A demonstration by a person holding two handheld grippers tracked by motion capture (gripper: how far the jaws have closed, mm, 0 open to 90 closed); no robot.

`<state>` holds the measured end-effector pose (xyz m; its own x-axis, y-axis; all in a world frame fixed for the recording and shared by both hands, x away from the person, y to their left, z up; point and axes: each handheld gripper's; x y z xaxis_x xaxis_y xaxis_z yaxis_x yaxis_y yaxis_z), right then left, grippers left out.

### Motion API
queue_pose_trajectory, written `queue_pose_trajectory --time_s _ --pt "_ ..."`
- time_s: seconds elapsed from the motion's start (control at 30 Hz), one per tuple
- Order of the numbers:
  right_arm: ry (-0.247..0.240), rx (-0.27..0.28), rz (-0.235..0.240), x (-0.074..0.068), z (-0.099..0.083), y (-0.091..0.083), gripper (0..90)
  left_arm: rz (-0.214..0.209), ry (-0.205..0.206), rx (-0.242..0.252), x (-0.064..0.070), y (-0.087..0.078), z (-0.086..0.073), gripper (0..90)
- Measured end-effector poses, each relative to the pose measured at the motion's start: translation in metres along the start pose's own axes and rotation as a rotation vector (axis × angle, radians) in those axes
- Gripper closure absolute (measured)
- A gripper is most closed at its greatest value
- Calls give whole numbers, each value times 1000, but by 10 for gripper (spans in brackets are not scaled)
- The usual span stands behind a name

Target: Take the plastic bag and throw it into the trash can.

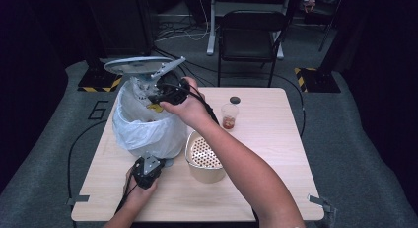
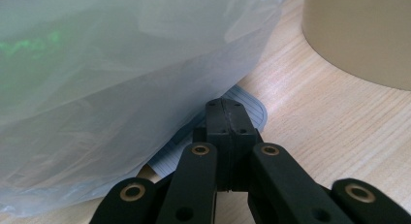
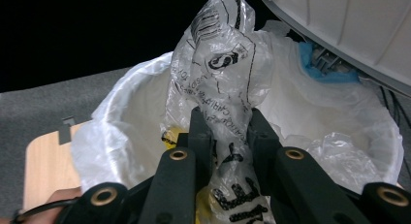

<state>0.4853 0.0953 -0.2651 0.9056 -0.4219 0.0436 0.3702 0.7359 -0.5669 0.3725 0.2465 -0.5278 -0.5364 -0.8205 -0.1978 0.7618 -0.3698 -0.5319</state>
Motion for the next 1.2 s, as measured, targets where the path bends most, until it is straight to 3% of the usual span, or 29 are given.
queue_pose_trajectory --time_s 0.07,0.1,0.13,0.17,0.2,0.37,0.53,0.57,0.63,0.7,0.8,0.87,0.93,1.0,1.07,1.13,1.2 --pt "-8 -2 -5 0 1 4 770 -24 7 -28 -2 -2 1 900" --pt "-6 -4 -10 0 2 6 769 -3 4 -7 0 -1 0 900" --pt "-13 -3 -9 -1 3 9 768 -23 8 -28 -2 -2 1 900" --pt "-17 -5 -11 -1 3 11 767 0 4 -4 0 0 0 900" --pt "-16 -7 -14 -2 4 13 764 -13 6 -20 -1 -1 1 900" --pt "0 5 -18 -2 8 24 760 1 3 1 0 0 0 900" --pt "-15 -11 -26 -5 10 34 760 -7 2 -7 -1 -1 0 900" --pt "3 -27 -23 -6 11 35 760 0 0 2 0 0 0 900" --pt "15 -46 -31 -7 10 37 755 -25 4 -26 -2 -2 1 900" --pt "-15 -33 -42 -5 10 41 715 0 0 1 0 0 0 900" --pt "2 -38 -57 -4 8 43 469 -27 2 -26 -2 -2 1 900" --pt "-2 -32 -65 -4 7 42 419 -26 5 -26 -2 -2 1 900" --pt "-7 -8 -61 -3 5 40 415 -25 6 -27 -2 -2 1 900" --pt "8 -18 -63 -4 5 36 421 -1 1 0 0 0 0 900" --pt "-18 -11 -61 -3 3 31 426 -23 7 -27 -1 -2 1 900" --pt "-34 2 -56 -2 1 27 441 -1 1 -3 0 0 0 900" --pt "-29 -3 -58 -4 -1 20 447 -25 6 -28 -1 -2 1 900"
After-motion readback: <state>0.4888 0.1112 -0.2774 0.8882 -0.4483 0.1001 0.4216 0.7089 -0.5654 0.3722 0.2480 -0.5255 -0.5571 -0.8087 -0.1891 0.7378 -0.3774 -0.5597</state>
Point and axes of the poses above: each handheld gripper's, and its own axes: y roughly forward along the jaws, z roughly out of its top, x roughly to its right
